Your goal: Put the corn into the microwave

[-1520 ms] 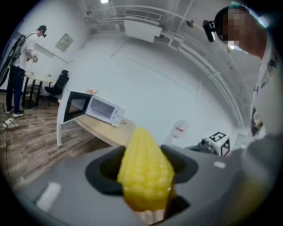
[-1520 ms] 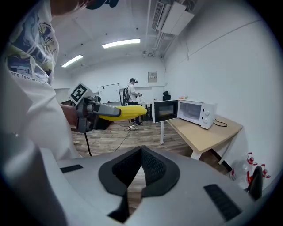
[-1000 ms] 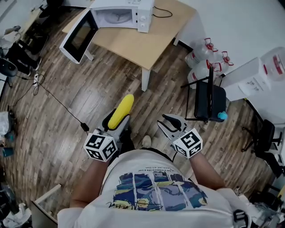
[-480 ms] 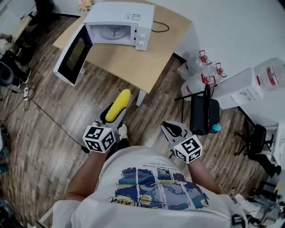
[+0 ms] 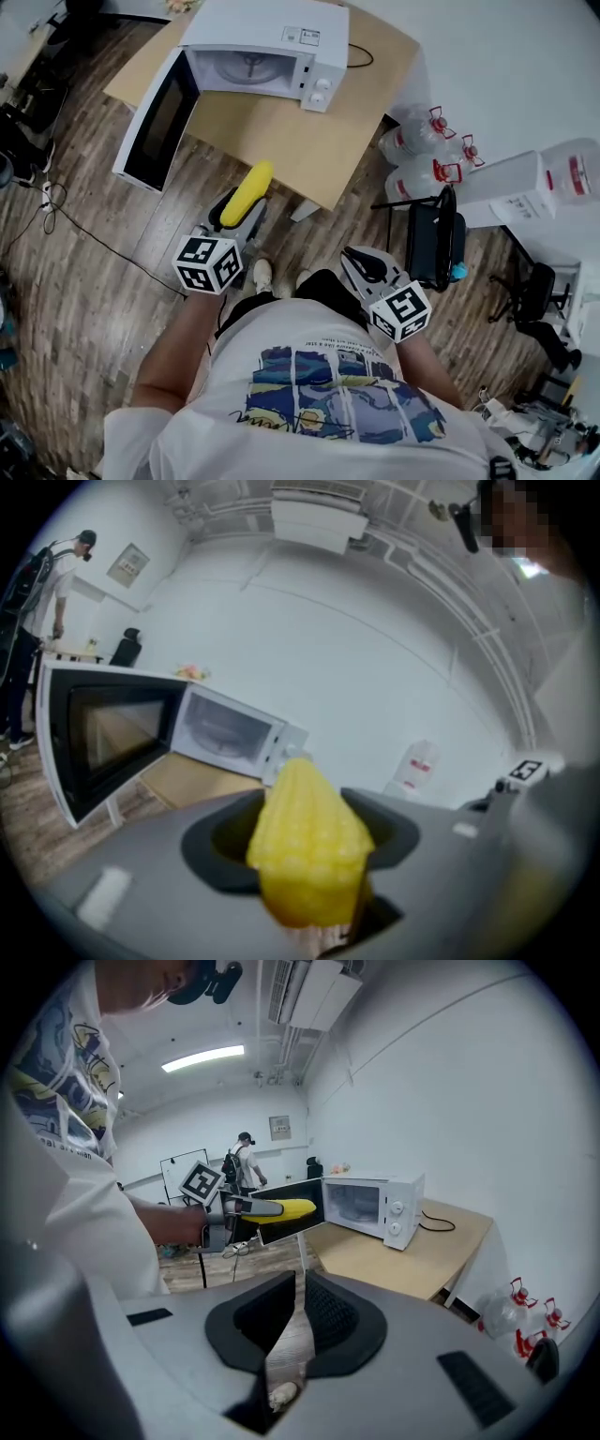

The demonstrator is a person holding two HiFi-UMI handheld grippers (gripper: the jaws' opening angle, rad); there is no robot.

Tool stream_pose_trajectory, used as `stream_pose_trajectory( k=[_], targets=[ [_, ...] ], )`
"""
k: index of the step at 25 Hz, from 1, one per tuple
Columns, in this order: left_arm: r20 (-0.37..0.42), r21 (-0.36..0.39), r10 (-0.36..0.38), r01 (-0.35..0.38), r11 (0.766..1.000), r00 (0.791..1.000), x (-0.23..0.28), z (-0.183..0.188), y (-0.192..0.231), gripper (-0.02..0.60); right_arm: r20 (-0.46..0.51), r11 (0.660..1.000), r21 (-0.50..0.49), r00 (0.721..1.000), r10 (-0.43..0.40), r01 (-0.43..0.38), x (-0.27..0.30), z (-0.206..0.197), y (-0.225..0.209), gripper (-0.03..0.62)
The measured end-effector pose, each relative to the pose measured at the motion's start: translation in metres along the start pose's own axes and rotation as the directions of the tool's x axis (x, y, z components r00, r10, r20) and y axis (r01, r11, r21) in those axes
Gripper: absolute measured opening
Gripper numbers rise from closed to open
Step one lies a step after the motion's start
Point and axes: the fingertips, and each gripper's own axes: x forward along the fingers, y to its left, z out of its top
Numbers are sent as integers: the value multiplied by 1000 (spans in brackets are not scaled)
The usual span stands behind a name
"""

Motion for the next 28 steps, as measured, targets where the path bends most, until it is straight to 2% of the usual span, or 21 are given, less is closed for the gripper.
stream_pose_trajectory(
  k=[8,17,23,28],
  targets=[
    [13,-9,106,-106,994,994,57,20,45,256,-16,1000,-2,1000,5,-5,11,9,-62,34],
    [29,-5,248,-248,969,968,124,44,86,256,5,999,3,999,44,-44,10,20,-140,34],
    [10,15,260,-261,965,965,178,52,113,256,-24,999,52,1000,13,-11,17,11,-167,34],
    [-20,38,249,-248,968,968,227,68,152,256,-27,994,87,998,-59,61,38,28,-181,34]
  ],
)
